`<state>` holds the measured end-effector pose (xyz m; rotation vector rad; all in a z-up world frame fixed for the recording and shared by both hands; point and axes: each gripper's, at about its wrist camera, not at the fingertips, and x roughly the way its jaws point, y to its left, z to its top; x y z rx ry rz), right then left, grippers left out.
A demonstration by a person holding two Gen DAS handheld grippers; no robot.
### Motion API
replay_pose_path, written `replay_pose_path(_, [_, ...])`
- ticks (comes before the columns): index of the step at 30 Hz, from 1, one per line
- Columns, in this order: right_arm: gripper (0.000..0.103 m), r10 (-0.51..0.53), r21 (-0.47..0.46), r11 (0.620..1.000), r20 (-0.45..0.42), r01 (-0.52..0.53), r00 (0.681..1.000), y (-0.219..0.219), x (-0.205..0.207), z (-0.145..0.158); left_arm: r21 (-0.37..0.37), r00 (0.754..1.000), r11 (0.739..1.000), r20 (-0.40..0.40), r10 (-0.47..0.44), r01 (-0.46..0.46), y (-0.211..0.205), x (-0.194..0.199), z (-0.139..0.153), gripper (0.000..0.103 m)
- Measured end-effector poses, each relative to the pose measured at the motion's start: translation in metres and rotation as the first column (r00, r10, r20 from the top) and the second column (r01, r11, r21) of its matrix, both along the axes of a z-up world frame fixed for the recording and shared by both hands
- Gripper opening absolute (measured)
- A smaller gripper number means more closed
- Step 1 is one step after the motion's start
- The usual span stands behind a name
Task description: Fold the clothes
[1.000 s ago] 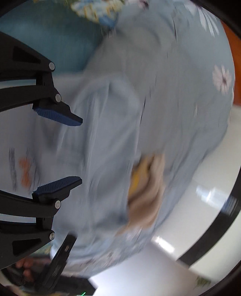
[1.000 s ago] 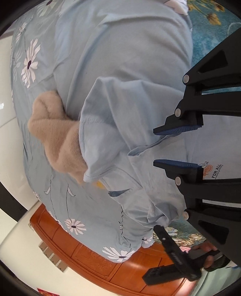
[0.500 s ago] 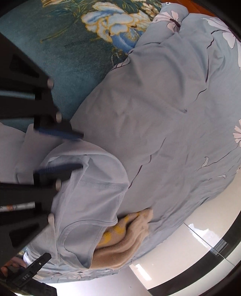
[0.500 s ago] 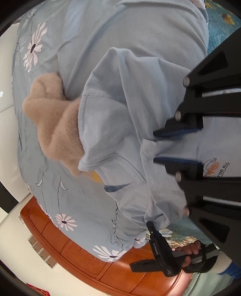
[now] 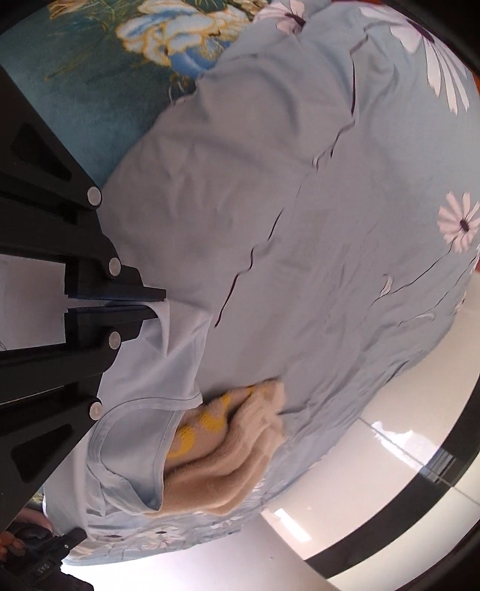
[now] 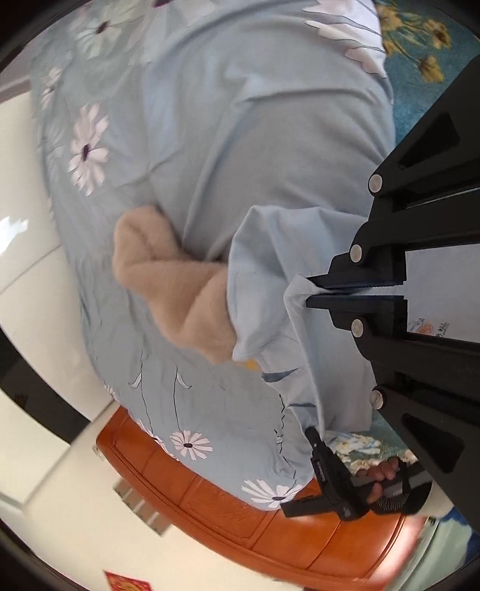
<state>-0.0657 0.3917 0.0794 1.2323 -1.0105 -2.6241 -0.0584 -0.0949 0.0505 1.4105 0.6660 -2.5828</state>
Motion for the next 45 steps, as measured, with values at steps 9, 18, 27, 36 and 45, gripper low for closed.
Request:
replay_pose_path(9, [0.003,-0.005,0.035,0.999,0.084,0.002,0.996,0.000,-0.010,-0.026,-0.049,0.991,0.990,0.020,0.131,-0.130,-0.006,0.009,-0.006,0.017])
replay_pose_path(18, [0.003,0.018,0.105,0.994,0.099,-0.029,0.995,-0.007,-0.010,-0.025,-0.085,1.000,0.996,0.006,-0.004,0.004,-0.005,0.003,0.006,0.046])
replay_pose_path(27, [0.003,0.024,0.112,0.993,0.101,-0.035,0.995,-0.008,-0.006,-0.021,-0.235,0.978,0.958,0.160,-0.130,0.166,0.020,-0.037,-0.004,0.047])
replay_pose_path(36, [0.003,-0.058,0.092,0.995,0.091,0.050,0.994,0.015,0.010,-0.021,-0.279,0.994,0.960,0.088,0.065,-0.038,-0.023,-0.025,0.005,0.014])
replay_pose_path(45, [0.004,-0.057,0.068,0.996,0.118,0.050,0.991,0.023,0.005,-0.038,-0.044,0.997,0.996,-0.007,0.074,-0.074,-0.038,0.000,0.007,0.021])
